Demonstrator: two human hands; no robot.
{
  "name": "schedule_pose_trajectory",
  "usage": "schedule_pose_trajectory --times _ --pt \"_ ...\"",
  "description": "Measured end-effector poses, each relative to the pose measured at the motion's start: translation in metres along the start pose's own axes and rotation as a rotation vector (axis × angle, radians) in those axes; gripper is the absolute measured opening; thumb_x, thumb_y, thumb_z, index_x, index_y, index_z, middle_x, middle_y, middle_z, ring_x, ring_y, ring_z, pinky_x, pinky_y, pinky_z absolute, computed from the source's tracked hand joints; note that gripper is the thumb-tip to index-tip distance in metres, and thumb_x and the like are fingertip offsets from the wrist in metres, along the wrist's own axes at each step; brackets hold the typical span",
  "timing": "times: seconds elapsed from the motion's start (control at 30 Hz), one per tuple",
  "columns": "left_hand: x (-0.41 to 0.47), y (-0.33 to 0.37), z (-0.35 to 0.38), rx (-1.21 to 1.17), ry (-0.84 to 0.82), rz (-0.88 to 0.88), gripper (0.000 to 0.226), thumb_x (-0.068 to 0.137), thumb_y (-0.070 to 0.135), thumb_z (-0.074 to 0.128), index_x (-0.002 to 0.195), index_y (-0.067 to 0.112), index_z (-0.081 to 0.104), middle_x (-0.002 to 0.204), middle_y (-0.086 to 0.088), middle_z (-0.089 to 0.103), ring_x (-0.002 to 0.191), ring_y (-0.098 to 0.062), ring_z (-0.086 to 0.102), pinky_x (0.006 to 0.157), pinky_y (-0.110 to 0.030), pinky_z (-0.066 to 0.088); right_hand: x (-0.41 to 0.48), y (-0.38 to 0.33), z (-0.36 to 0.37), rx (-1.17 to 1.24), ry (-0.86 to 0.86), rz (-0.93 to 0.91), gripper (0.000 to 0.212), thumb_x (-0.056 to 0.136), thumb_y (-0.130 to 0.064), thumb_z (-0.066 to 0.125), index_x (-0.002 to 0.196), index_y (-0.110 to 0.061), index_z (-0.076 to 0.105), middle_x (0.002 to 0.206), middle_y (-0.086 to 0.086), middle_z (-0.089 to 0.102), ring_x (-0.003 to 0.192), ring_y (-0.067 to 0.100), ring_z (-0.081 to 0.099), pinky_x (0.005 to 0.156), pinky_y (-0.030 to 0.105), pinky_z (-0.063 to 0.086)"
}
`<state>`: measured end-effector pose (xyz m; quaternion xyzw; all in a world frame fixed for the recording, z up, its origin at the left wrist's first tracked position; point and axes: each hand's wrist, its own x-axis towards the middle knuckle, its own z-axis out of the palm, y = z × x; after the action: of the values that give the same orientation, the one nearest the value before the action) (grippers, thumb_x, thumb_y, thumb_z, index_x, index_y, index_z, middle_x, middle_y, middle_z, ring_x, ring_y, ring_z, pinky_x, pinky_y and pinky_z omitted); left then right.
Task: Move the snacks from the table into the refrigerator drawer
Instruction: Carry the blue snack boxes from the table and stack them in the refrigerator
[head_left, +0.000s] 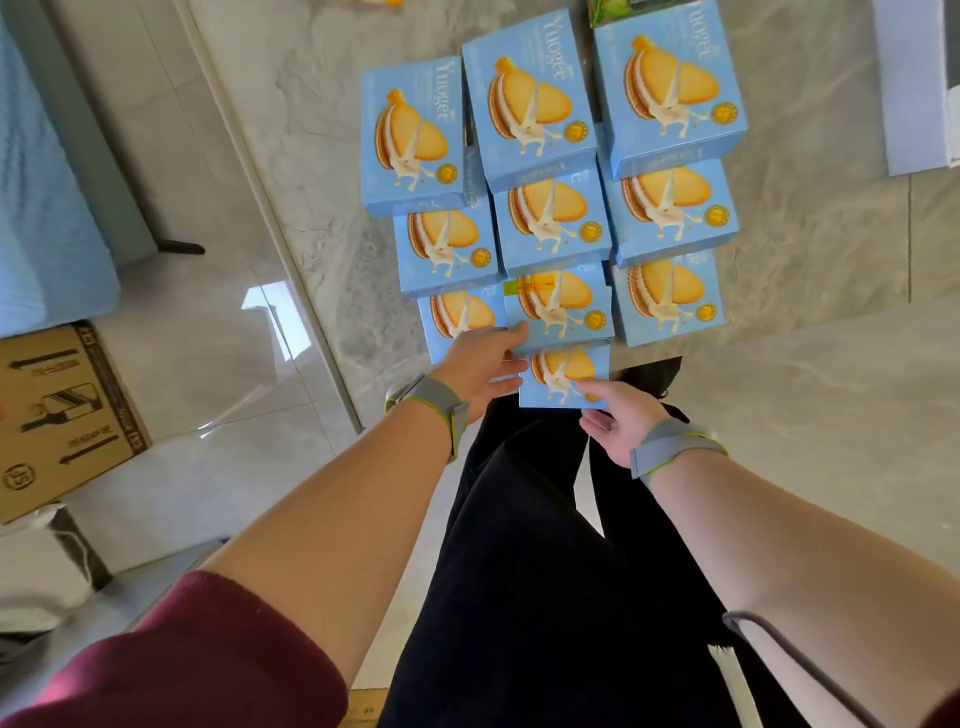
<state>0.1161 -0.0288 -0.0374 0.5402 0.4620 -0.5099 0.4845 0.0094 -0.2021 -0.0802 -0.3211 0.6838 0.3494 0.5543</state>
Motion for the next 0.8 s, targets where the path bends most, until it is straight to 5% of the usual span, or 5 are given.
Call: schedule_pose_trajectory --times 0.2,0.33,0.47,0.63,0.8 --pt "-0.024 -0.004 0.004 -0.032 0.063 -0.011 0.024 0.096 0.035 0.072 0.110 0.017 0.065 0.106 -0.007 0.060 0.082 -0.020 0.059 0.074 -0.034 0.059 -0.045 0.007 -0.020 0.038 -0.046 -0.021 0.041 0.083 -0.023 0.086 0.119 -0.009 0.070 0.123 0.015 0.064 0.113 0.022 0.068 0.078 0.029 0.059" --pt "-0.064 -0.009 0.009 -0.124 0.079 -0.024 0.036 0.093 0.034 0.073 0.122 0.016 0.062 0.104 -0.008 0.063 0.082 -0.021 0.063 0.073 -0.035 0.059 -0.098 -0.005 -0.034 0.093 0.008 -0.081 0.035 0.088 -0.019 0.079 0.119 -0.008 0.066 0.111 0.014 0.072 0.093 0.023 0.071 0.063 0.030 0.057" --pt "-0.106 -0.023 0.011 -0.198 0.134 0.034 0.038 0.088 0.032 0.074 0.120 0.014 0.066 0.120 -0.013 0.071 0.089 -0.024 0.067 0.058 -0.027 0.058 -0.150 -0.019 -0.050 0.030 0.033 -0.170 0.028 0.092 -0.015 0.072 0.119 -0.008 0.065 0.113 0.014 0.068 0.088 0.022 0.066 0.073 0.034 0.055" --pt "-0.169 -0.013 0.017 -0.349 0.124 0.150 0.025 0.091 0.027 0.070 0.110 0.011 0.066 0.115 -0.021 0.072 0.089 -0.027 0.066 0.066 -0.030 0.061 -0.224 -0.046 -0.051 -0.035 0.046 -0.312 0.017 0.090 -0.014 0.074 0.102 -0.008 0.063 0.097 0.012 0.067 0.082 0.022 0.064 0.085 0.037 0.059" --pt "-0.223 0.020 0.008 -0.434 0.124 0.289 0.019 0.092 0.023 0.070 0.106 0.012 0.064 0.095 -0.010 0.064 0.074 -0.020 0.055 0.063 -0.031 0.054 -0.293 -0.067 -0.052 -0.005 0.047 -0.496 0.026 0.085 -0.014 0.079 0.105 -0.007 0.065 0.089 0.014 0.066 0.076 0.025 0.064 0.066 0.033 0.056"
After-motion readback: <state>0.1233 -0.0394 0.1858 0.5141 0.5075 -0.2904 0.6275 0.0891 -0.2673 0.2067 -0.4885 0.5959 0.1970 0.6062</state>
